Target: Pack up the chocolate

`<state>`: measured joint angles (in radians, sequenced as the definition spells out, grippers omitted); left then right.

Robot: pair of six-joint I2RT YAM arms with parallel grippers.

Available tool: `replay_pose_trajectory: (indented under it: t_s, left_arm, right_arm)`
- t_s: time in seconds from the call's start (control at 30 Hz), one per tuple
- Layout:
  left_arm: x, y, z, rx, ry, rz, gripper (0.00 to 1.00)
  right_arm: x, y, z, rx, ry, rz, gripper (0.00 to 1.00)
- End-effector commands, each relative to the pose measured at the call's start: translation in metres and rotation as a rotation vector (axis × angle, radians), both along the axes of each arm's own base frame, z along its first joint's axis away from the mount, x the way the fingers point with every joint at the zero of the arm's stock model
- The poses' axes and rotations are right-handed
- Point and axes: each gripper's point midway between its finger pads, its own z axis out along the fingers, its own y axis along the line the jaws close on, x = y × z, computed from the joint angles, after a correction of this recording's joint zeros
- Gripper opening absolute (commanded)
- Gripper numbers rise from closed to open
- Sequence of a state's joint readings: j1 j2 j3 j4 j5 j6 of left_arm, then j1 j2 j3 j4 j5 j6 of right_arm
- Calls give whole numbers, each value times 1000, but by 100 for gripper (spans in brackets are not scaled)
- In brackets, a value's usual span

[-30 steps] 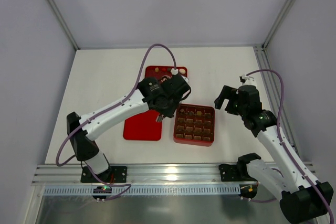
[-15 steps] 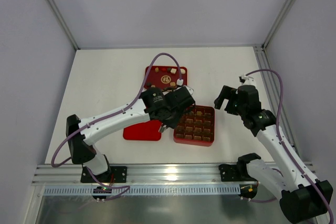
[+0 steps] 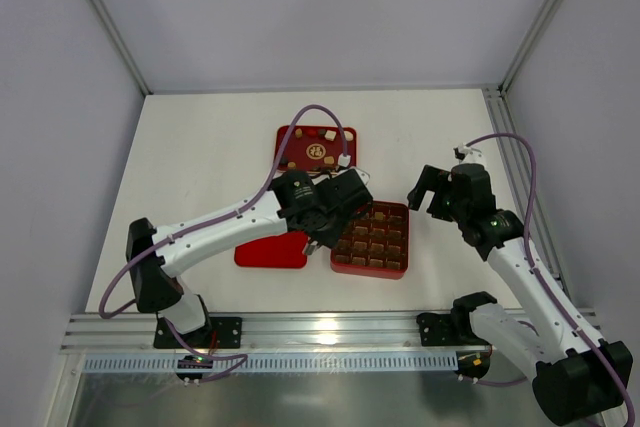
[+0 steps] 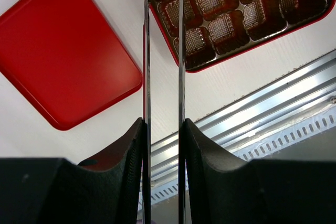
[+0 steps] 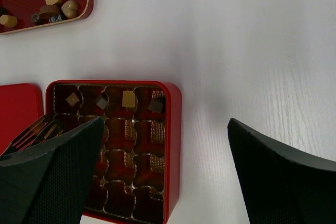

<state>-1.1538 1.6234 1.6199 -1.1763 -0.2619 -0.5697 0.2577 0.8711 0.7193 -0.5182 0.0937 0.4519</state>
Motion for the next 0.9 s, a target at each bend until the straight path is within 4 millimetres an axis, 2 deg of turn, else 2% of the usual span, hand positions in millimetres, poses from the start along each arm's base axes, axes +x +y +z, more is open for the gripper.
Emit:
replay_pose_trajectory:
  t_s: [0.0,0.3,0.53,0.7,0.77,0.87]
  left_arm:
    - [2,-6,7,-43,-29,11,33]
    - [3,-7,6,-38,-26,4,39]
    - [4,-8,11,-41,-36,1,39]
    - [15,-9,38,-81,-108,13,38]
    - [26,-4,55,-84,-164,45,38]
    - [49,5,69,-88,-209,102,38]
  right_arm:
    - [7,0,6,17,-38,-16,100]
    - [8,0,9,12,-43,-13,100]
    - [8,0,9,10,-42,-13,100]
    - [10,1,14,9,-51,-7,100]
    - [10,1,15,11,-52,-4,100]
    - [12,3,14,12,-48,7,100]
